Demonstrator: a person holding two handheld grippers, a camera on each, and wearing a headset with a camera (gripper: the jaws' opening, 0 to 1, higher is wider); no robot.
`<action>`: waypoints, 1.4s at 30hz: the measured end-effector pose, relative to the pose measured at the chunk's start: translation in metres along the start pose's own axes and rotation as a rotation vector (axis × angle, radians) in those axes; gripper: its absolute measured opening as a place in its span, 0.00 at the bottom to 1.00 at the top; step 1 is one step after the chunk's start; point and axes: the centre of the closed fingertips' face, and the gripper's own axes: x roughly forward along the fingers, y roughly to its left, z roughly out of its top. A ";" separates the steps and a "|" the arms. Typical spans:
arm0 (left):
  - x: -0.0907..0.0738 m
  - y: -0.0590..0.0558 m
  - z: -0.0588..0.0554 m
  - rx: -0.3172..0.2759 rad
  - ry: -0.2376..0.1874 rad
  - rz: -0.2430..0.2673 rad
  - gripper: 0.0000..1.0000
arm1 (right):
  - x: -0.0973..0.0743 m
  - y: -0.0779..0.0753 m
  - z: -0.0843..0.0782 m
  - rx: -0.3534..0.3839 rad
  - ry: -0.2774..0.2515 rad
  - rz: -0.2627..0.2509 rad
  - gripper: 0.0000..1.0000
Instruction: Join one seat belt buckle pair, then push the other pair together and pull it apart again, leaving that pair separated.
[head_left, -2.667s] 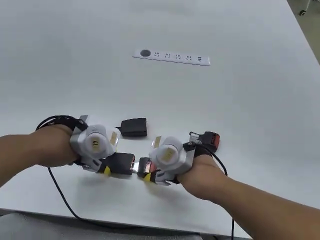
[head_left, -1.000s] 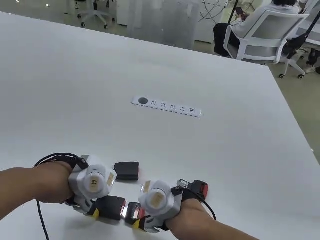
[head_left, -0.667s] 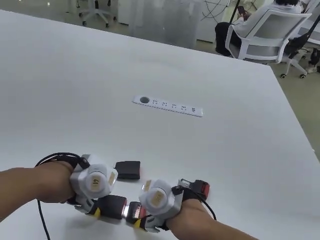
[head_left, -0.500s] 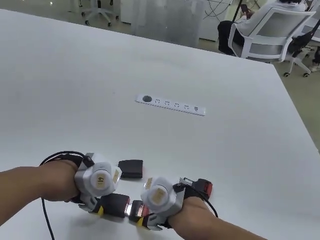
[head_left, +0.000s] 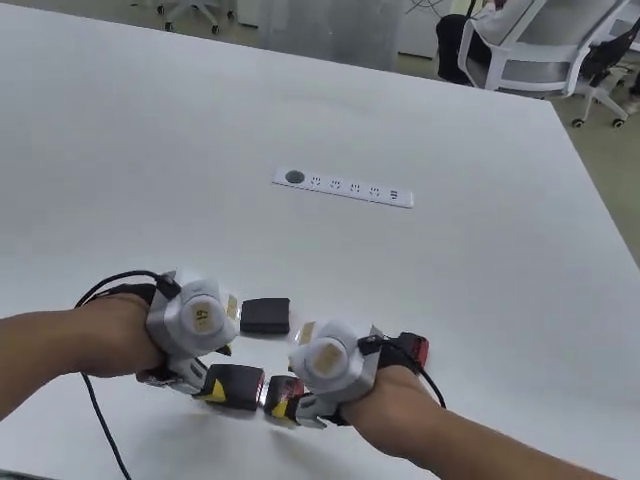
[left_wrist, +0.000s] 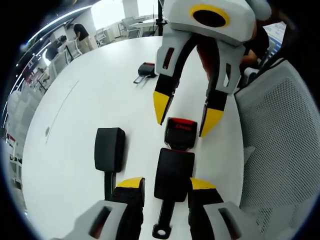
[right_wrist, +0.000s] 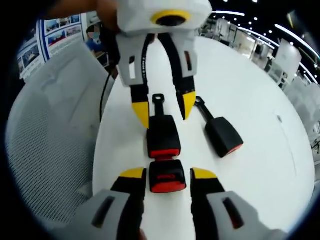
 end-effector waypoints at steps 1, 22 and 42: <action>-0.002 0.002 0.003 -0.005 -0.009 0.000 0.34 | -0.004 -0.001 0.003 -0.012 -0.009 -0.003 0.36; 0.011 0.076 0.033 0.031 -0.036 0.087 0.39 | -0.071 -0.109 -0.097 0.063 0.087 -0.190 0.38; 0.038 0.086 0.024 0.038 0.011 0.020 0.34 | -0.068 -0.122 -0.156 0.107 0.157 -0.104 0.34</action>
